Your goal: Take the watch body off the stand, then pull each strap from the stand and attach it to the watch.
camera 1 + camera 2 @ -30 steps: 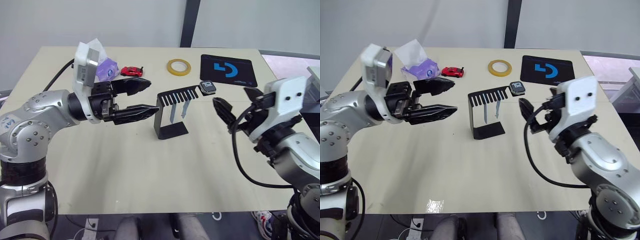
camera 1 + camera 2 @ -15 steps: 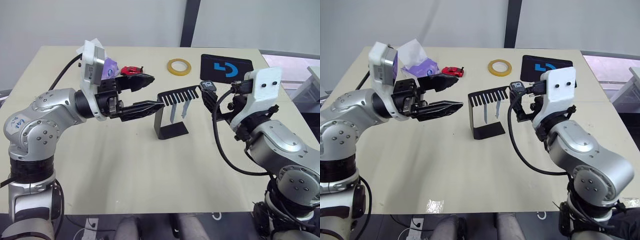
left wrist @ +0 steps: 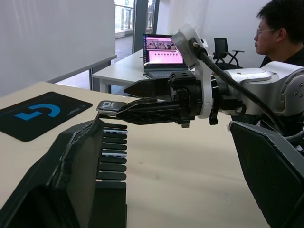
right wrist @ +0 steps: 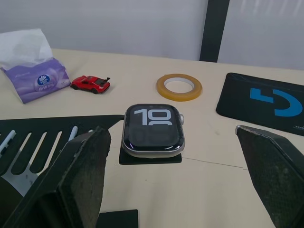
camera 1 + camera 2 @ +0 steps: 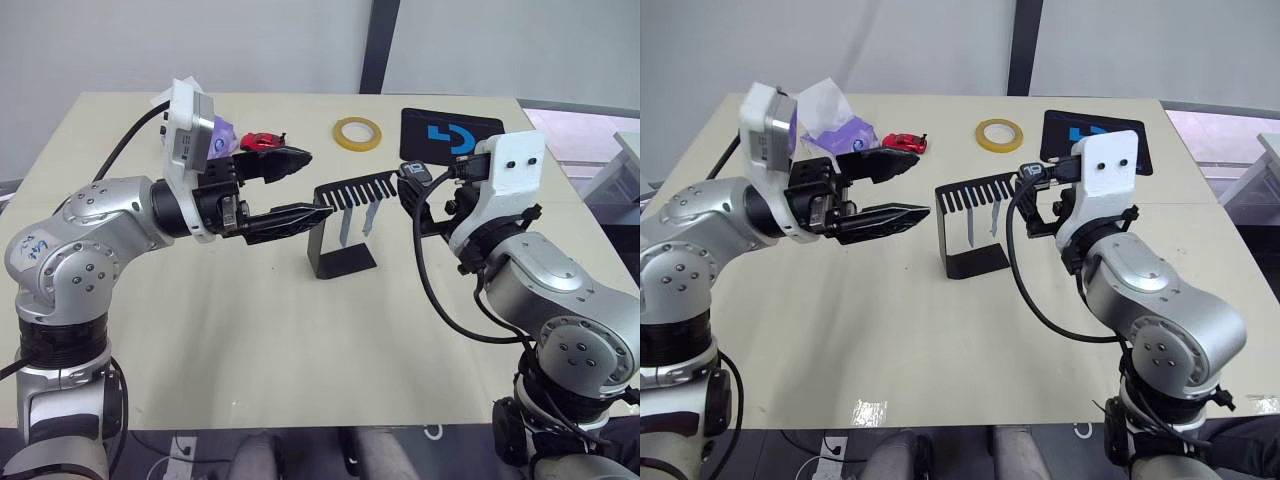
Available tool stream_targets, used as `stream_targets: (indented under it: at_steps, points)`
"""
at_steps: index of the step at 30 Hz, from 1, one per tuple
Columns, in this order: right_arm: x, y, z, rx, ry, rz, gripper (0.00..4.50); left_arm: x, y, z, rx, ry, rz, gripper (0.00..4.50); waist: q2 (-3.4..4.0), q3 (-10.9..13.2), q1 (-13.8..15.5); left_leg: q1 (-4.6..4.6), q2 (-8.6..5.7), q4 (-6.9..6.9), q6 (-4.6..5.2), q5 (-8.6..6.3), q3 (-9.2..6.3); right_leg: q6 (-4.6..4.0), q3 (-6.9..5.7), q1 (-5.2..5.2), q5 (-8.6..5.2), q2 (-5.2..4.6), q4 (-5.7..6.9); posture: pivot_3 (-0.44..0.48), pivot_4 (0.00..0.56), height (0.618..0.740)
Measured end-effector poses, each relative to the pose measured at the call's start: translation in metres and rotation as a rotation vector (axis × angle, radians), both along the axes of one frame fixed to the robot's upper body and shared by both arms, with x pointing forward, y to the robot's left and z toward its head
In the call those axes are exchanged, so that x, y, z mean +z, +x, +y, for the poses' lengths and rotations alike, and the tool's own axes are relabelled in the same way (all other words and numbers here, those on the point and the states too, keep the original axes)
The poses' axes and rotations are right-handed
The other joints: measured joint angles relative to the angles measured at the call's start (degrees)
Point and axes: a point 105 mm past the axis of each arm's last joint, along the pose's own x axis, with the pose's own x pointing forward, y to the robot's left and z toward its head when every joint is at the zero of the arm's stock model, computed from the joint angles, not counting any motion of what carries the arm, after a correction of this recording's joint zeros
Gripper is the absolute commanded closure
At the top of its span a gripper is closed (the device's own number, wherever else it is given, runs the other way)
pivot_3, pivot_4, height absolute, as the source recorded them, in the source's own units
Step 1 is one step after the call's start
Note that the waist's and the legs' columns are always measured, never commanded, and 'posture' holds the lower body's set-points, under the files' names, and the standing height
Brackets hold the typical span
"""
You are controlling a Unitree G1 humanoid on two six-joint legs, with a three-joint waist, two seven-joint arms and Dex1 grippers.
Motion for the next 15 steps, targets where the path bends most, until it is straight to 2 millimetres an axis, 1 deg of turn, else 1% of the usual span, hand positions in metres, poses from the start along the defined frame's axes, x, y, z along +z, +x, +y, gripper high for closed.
stream_targets:
  at_steps: [6, 11, 15]
  points:
    - [0.0043, 0.0031, 0.0031, 0.009, 0.003, -0.011, 0.02, 0.0002, 0.0009, 0.0003, 0.009, -0.001, 0.0, 0.0, 0.0, 0.0, -0.1, -0.01, 0.02, -0.02, 0.0, 0.0, -0.01, 0.0, -0.01, -0.01, 0.0, 0.0, -0.01, 0.0, 0.15, 0.738]
    - [0.0015, 0.0063, 0.0047, 0.012, 0.007, 0.004, 0.02, 0.0004, 0.0008, 0.0006, 0.011, -0.001, -0.001, 0.0, 0.01, 0.0, -0.3, -0.03, 0.01, -0.02, 0.0, 0.0, -0.01, 0.0, -0.01, -0.01, 0.0, 0.0, -0.03, 0.0, 0.15, 0.738]
    - [0.0032, 0.0088, 0.0072, 0.016, -0.002, 0.0, 0.02, 0.0005, 0.0007, 0.0006, 0.011, 0.0, -0.002, 0.0, 0.0, 0.0, -0.8, -0.03, 0.02, -0.04, 0.0, 0.0, -0.05, 0.0, -0.02, -0.01, 0.0, -0.03, -0.03, 0.0, 0.15, 0.738]
